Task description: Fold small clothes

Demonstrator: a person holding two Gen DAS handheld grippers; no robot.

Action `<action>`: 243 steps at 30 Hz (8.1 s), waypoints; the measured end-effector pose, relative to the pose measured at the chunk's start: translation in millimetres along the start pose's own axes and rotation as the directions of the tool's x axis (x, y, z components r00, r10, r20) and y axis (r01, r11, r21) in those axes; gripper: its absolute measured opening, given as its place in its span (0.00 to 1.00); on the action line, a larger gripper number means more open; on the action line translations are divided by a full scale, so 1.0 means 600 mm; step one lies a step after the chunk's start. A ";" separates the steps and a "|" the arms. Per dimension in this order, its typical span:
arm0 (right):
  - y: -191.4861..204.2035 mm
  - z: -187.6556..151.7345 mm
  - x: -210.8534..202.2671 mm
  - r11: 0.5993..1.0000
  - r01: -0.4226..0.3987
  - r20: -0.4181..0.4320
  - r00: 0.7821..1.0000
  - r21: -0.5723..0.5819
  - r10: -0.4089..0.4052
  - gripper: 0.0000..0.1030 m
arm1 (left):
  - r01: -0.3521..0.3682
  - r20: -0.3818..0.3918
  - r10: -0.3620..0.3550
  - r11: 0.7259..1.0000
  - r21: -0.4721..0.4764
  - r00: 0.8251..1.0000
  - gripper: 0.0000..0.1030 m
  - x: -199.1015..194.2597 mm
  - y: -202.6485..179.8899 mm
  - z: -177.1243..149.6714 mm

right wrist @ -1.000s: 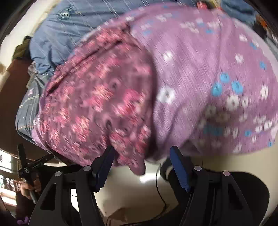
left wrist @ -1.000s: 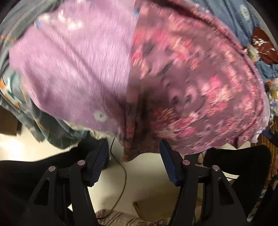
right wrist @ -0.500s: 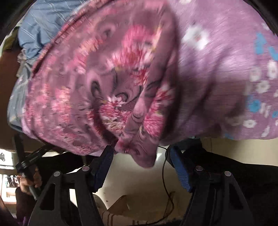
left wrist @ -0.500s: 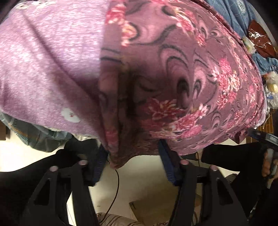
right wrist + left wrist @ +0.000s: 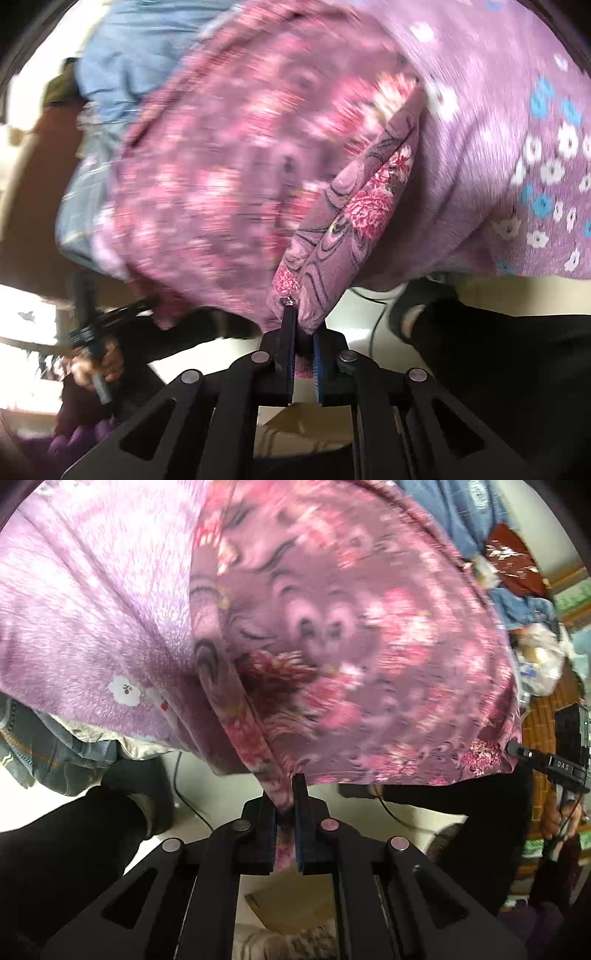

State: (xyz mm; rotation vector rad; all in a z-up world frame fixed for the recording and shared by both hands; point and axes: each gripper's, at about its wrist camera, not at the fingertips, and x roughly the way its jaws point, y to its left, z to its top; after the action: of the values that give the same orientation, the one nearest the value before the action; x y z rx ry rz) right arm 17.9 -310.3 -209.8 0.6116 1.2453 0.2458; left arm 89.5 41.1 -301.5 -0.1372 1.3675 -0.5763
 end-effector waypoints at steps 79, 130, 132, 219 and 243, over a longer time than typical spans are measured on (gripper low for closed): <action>0.022 0.689 0.073 0.990 0.113 0.517 0.844 0.090 -0.143 0.37 | 0.231 0.654 0.100 0.886 -0.402 0.750 0.68 -0.122 0.099 0.565; 0.152 0.343 0.069 0.986 0.026 0.483 0.874 -0.165 0.058 0.42 | -0.138 0.406 0.279 0.929 -0.343 0.870 0.81 -0.147 0.023 0.220; 0.165 0.337 0.078 0.979 -0.014 0.461 0.881 -0.206 0.110 0.42 | -0.105 0.426 0.251 0.935 -0.338 0.869 0.81 -0.155 0.013 0.193; -0.003 0.419 0.026 0.977 -0.208 0.482 0.861 0.046 0.160 0.42 | 0.084 0.418 0.208 0.810 -0.581 0.884 0.46 -0.180 -0.008 0.319; 0.103 0.425 0.128 0.993 -0.085 0.387 0.915 -0.081 0.110 0.42 | 0.322 0.511 0.035 0.740 -0.591 0.859 0.48 -0.092 0.050 0.368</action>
State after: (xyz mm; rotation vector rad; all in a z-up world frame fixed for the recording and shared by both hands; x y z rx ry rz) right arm 290.2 -298.1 -189.6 0.6338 0.8185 0.2318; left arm 303.1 40.6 -217.6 -0.9327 0.9948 -0.1288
